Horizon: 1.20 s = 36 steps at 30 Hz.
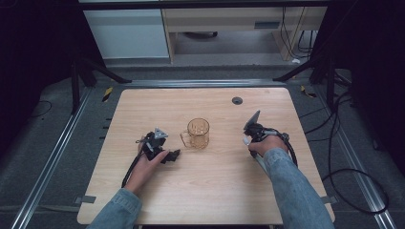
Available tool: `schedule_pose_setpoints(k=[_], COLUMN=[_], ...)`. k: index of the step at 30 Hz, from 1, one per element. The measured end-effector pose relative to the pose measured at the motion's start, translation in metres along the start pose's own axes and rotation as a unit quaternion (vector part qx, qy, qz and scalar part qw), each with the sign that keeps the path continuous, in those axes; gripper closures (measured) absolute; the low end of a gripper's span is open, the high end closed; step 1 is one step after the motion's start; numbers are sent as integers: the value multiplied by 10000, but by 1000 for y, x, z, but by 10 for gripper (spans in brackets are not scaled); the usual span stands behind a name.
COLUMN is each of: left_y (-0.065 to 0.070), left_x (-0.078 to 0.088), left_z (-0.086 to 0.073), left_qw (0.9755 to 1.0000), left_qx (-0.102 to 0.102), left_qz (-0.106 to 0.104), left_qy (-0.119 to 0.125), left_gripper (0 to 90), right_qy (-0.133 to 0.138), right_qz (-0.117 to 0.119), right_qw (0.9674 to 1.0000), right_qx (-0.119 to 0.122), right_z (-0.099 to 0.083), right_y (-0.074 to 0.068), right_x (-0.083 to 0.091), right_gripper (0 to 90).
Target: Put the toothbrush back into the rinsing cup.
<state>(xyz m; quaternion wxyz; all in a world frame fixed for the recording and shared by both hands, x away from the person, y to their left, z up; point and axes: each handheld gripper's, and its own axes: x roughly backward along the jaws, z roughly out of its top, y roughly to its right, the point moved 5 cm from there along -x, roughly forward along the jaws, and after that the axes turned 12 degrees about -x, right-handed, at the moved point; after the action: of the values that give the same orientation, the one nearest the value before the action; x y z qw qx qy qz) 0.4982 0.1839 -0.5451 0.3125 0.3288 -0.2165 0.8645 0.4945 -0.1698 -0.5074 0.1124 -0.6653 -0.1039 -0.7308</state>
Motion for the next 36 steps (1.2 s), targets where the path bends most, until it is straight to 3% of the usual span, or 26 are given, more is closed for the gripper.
schedule_pose_setpoints(k=[24,36], left_y=[0,0], left_x=[0,0], left_z=[0,0], left_qw=[10000,10000], left_qx=[-3,-22], left_qz=[-2,4], left_qy=[0,-1], left_gripper=[0,0], right_qy=[-187,-126], right_qz=[19,93], right_qw=[9998,9999], right_qx=[-72,-25], right_z=[5,6], right_y=[1,4], right_x=[-10,-7], right_gripper=[747,788])
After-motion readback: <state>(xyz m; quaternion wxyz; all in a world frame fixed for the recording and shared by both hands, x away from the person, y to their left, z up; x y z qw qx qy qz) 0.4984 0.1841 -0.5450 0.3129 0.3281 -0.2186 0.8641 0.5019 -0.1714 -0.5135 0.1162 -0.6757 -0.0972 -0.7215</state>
